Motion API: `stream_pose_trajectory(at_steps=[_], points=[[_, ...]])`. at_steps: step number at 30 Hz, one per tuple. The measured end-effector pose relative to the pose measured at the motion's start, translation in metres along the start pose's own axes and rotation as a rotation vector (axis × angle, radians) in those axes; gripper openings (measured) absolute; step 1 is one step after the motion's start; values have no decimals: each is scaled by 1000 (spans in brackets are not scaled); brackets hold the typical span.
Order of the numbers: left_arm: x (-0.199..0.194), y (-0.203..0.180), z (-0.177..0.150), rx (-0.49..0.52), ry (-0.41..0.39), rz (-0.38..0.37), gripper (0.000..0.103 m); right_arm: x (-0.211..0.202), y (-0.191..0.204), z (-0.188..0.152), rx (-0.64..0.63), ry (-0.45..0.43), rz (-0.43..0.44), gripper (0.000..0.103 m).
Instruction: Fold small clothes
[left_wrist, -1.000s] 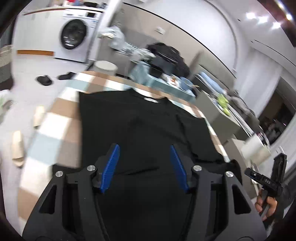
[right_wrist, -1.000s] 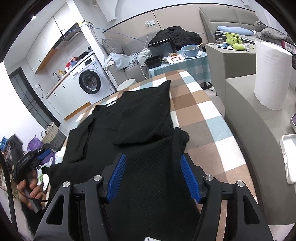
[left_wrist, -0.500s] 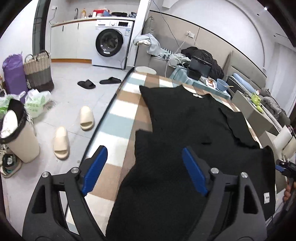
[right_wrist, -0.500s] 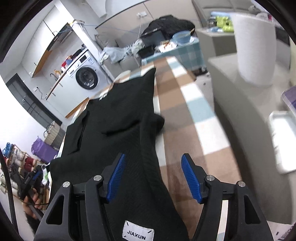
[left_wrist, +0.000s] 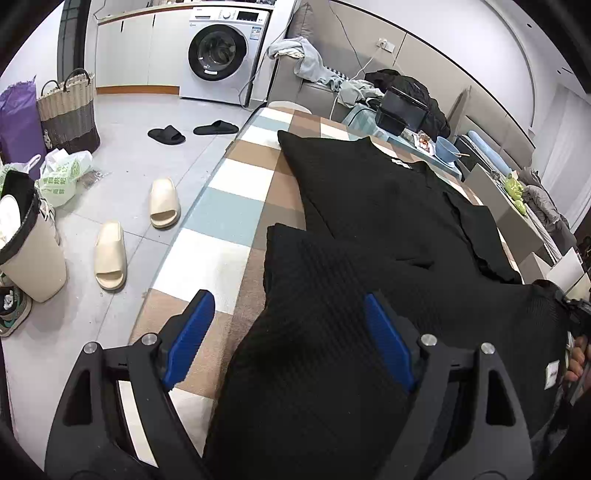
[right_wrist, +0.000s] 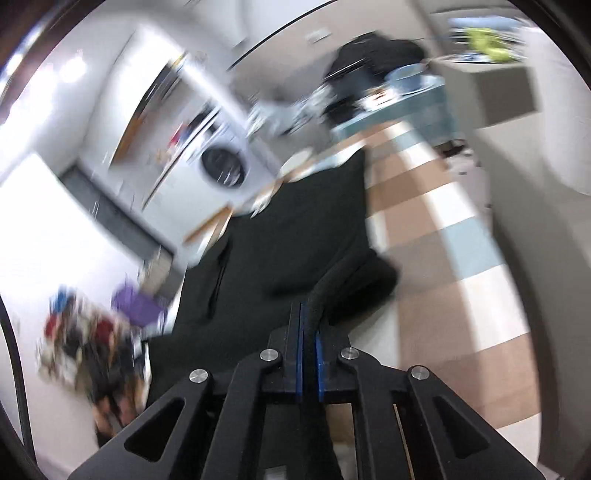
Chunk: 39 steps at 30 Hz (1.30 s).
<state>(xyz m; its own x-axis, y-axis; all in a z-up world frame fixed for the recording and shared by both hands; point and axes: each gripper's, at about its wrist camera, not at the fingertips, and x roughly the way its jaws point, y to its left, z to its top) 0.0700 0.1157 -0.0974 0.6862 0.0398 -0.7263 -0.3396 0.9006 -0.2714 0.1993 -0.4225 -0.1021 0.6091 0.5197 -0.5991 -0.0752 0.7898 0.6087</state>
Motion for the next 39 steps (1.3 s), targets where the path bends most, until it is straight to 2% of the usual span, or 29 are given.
stream_pose_trajectory(at_steps=[2, 4, 6, 8, 11, 14, 16, 17, 18, 20, 24, 26, 28, 31, 35, 37, 39], points=[[4, 0, 1, -6, 14, -16, 81, 14, -6, 0, -17, 68, -87, 7], [8, -1, 2, -4, 27, -17, 81, 21, -6, -3, -37, 102, -129, 12], [14, -1, 3, -4, 47, -11, 81, 22, -5, -8, -55, 105, -125, 29], [19, 0, 3, -8, 62, -14, 81, 22, -3, -11, -71, 107, -100, 36], [29, 0, 6, -17, 91, -14, 79, 23, 0, -12, -97, 107, -98, 37], [36, 2, 7, -41, 101, -33, 57, 28, 1, -12, -93, 104, -103, 37], [37, 3, 8, -51, 91, -68, 18, 27, 3, -13, -93, 102, -110, 37], [37, 4, 8, -52, 82, -71, 12, 29, 4, -14, -95, 95, -113, 32], [36, 3, 9, -48, 66, -68, 6, 30, 5, -13, -98, 95, -107, 22], [29, 5, 9, -48, 30, -87, 4, 28, 11, -13, -112, 78, -65, 7], [5, 2, 12, -39, -45, -123, 3, 1, 23, -9, -157, -63, 35, 5], [-3, 2, 17, -49, -71, -143, 3, -9, 21, 0, -127, -125, 31, 5], [-5, 3, 23, -58, -86, -150, 3, -9, 18, 9, -97, -146, 27, 5], [5, 5, 33, -67, -79, -126, 3, 4, 11, 22, -47, -149, 2, 5], [26, 7, 36, -72, -27, -94, 3, 38, -6, 39, 50, -104, -41, 5], [35, 6, 33, -66, -2, -73, 4, 56, -14, 43, 76, -57, -93, 5], [39, 7, 29, -72, 19, -61, 6, 68, -18, 40, 77, -2, -163, 11]])
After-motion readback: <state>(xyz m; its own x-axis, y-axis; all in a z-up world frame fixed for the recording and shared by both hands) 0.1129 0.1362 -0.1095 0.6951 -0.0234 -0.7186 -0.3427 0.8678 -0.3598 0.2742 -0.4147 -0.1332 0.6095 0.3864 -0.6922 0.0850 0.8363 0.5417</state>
